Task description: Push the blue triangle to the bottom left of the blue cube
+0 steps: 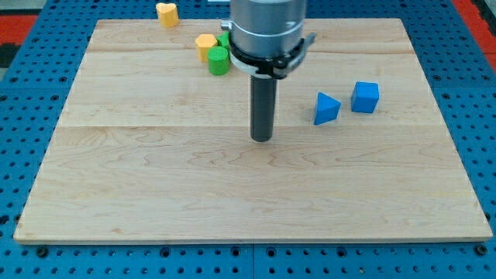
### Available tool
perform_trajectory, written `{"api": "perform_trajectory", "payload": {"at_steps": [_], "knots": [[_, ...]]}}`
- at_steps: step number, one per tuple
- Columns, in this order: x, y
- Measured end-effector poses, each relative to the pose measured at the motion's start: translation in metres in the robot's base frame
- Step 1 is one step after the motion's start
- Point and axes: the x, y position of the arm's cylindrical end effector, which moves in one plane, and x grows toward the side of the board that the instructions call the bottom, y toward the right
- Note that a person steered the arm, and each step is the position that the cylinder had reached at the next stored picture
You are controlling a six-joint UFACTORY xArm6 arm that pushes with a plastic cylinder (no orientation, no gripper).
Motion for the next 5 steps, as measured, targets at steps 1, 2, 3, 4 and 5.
{"api": "perform_trajectory", "payload": {"at_steps": [1,2,3,4,5], "knots": [[-0.001,0.0],[-0.004,0.007],[-0.011,0.018],[-0.017,0.041],[-0.019,0.075]]}}
